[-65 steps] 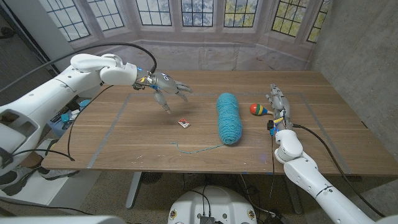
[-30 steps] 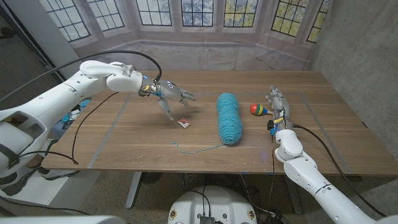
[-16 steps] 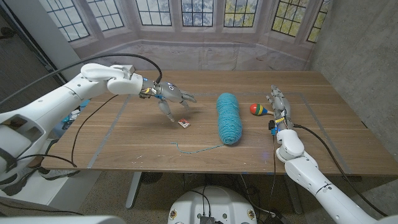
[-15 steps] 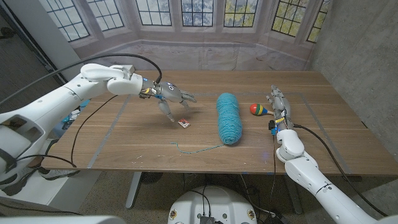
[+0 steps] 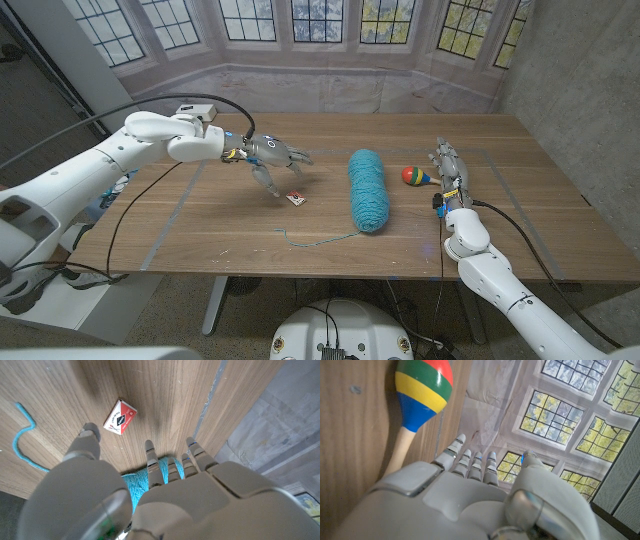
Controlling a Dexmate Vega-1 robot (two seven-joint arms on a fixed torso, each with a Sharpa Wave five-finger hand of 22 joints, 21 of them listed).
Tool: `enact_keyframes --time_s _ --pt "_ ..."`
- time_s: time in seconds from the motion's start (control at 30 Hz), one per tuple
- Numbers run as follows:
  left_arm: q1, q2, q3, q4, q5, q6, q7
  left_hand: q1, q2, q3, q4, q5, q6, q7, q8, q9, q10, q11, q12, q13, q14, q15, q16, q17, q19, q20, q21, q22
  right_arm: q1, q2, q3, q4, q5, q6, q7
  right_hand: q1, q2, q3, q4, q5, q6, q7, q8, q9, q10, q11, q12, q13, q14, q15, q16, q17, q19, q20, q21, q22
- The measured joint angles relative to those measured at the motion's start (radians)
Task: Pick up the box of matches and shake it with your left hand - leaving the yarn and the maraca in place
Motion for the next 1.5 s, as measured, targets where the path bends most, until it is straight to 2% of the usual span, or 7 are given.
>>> enact_keyframes --time_s 0.1,0.33,0.73,1.03,1.13,1.5 --pt "0.014 0.010 -0.004 -0.005 0.010 0.009 0.027 0.000 0.000 0.000 0.000 -0.001 0.018 0.001 0.006 0.000 0.005 -0.005 0.004 0.004 0.006 -0.006 0.000 0.000 0.005 0.005 0.000 0.000 0.001 0.002 0.000 0.003 0.001 0.005 0.001 0.000 0.000 0.000 0.000 0.000 0.000 0.000 0.000 0.000 0.000 0.000 0.000 0.000 0.000 0.000 0.000 0.000 0.000 0.000 0.000 0.000" --pt "0.036 0.023 -0.006 -0.010 0.038 0.026 0.096 0.009 -0.009 0.000 0.000 -0.004 0.034 -0.004 0.006 0.005 0.027 -0.009 0.004 0.005 0.025 -0.013 0.000 0.000 0.015 0.001 0.000 0.000 0.003 0.005 0.000 0.010 0.003 0.013 0.004 0.000 0.000 0.000 0.000 0.000 0.000 0.000 0.000 0.000 0.000 0.000 0.000 0.000 0.000 0.000 0.000 0.000 0.000 0.000 0.000 0.000" --pt "0.060 0.046 -0.001 -0.016 0.100 0.066 0.214 0.012 -0.012 0.000 0.000 -0.008 0.050 0.001 0.011 0.009 0.043 -0.018 0.010 0.005 0.045 -0.023 0.000 0.000 0.027 -0.009 0.006 0.005 0.007 0.010 0.001 0.027 0.012 0.028 0.013 -0.004 0.004 0.003 -0.003 0.000 0.000 0.000 0.000 0.000 0.000 0.000 0.000 0.000 0.000 0.000 0.000 0.000 0.000 0.000 0.000 0.000" --pt "0.068 0.052 0.011 -0.015 0.122 0.093 0.257 0.013 -0.013 0.000 0.000 -0.008 0.073 -0.004 0.019 0.009 0.052 -0.019 0.010 0.005 0.049 -0.019 0.000 0.000 0.027 -0.009 0.006 0.005 0.011 0.016 0.001 0.039 0.017 0.037 0.018 -0.004 0.004 0.003 -0.003 0.000 0.009 0.002 0.000 0.000 0.000 0.000 0.000 0.000 0.000 0.000 0.000 0.000 0.000 0.000 0.000 0.000" --pt "0.068 0.053 0.017 -0.010 0.126 0.099 0.268 0.013 -0.013 0.000 0.000 -0.008 0.075 -0.002 0.019 0.009 0.054 -0.018 0.010 0.005 0.050 -0.018 0.000 0.000 0.027 -0.009 0.006 0.005 0.012 0.018 0.001 0.043 0.018 0.040 0.019 -0.004 0.004 0.006 -0.006 0.000 0.009 0.002 0.000 0.000 0.000 0.000 0.000 0.000 0.000 0.000 0.000 0.000 0.007 0.007 0.000 0.000" --pt "0.068 0.048 0.040 0.008 0.142 0.112 0.310 0.013 -0.013 -0.003 0.003 -0.008 0.075 -0.002 0.019 0.014 0.054 -0.018 0.010 0.005 0.055 -0.023 0.000 0.000 0.027 -0.009 0.006 0.005 0.011 0.021 0.001 0.050 0.019 0.049 0.020 -0.004 0.004 0.006 -0.006 0.000 0.009 0.002 0.000 0.000 0.009 0.001 0.000 0.000 0.000 0.000 0.000 0.000 0.013 0.002 0.000 0.000"
